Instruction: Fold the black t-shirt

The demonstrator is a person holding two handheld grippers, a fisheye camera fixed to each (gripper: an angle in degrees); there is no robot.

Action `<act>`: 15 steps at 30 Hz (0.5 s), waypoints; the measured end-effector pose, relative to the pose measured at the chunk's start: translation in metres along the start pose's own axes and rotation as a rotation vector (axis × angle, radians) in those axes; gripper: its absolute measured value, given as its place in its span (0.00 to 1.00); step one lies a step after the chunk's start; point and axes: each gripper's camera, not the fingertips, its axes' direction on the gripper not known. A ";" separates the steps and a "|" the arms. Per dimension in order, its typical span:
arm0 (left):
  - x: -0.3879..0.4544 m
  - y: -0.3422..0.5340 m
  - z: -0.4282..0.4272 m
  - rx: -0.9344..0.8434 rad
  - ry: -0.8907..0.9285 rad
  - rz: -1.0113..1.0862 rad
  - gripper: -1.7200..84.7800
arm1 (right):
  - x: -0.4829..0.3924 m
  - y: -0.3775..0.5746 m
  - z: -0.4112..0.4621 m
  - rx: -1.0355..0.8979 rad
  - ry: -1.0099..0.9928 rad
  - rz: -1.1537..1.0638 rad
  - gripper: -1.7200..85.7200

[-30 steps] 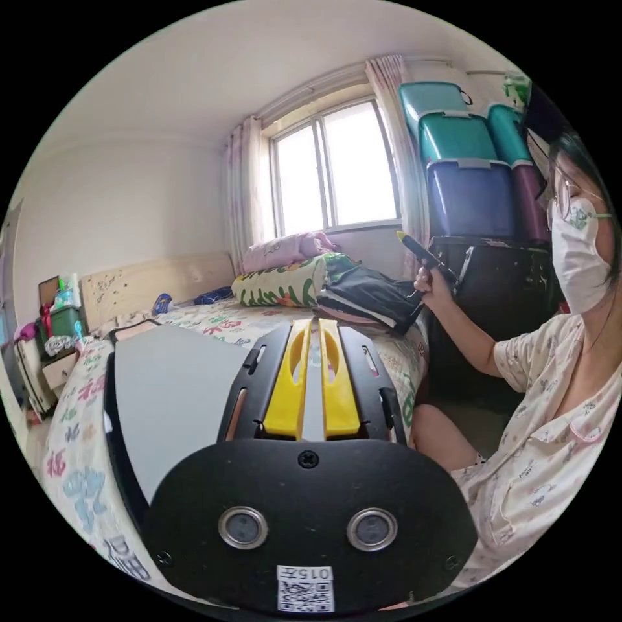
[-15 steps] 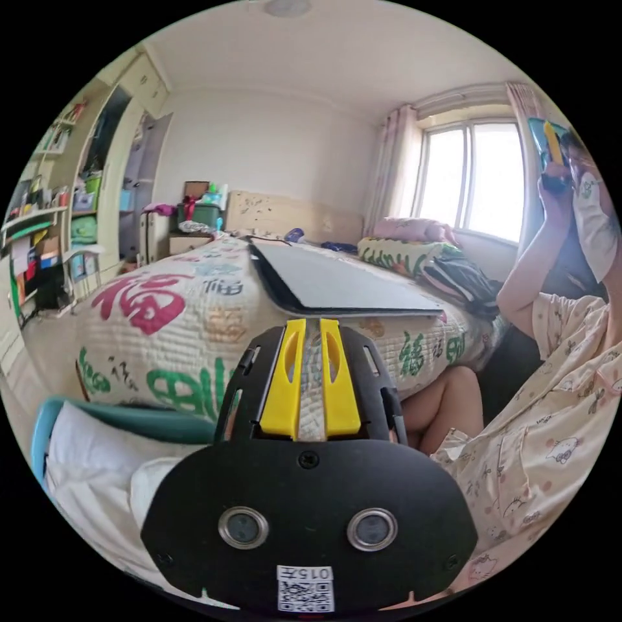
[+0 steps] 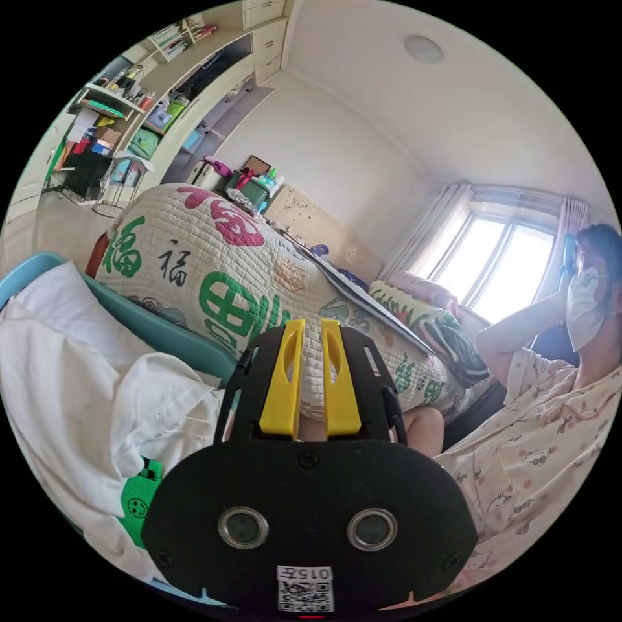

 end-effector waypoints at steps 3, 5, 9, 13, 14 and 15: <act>0.009 -0.014 -0.016 0.008 -0.068 -0.007 0.08 | 0.043 0.009 -0.019 -0.032 -0.036 -0.035 0.01; 0.017 -0.023 -0.031 -0.007 -0.148 -0.004 0.08 | 0.076 0.012 -0.036 -0.083 -0.092 -0.094 0.01; 0.012 -0.030 -0.059 -0.015 -0.246 -0.085 0.08 | 0.148 0.025 -0.062 -0.120 -0.157 -0.066 0.01; 0.002 -0.021 -0.110 0.054 -0.337 -0.234 0.10 | 0.251 0.058 -0.094 -0.097 -0.215 -0.010 0.01; 0.005 -0.017 -0.125 0.084 -0.369 -0.251 0.11 | 0.282 0.071 -0.103 -0.081 -0.225 -0.004 0.01; 0.007 -0.015 -0.133 0.095 -0.385 -0.255 0.12 | 0.297 0.079 -0.108 -0.076 -0.228 -0.002 0.01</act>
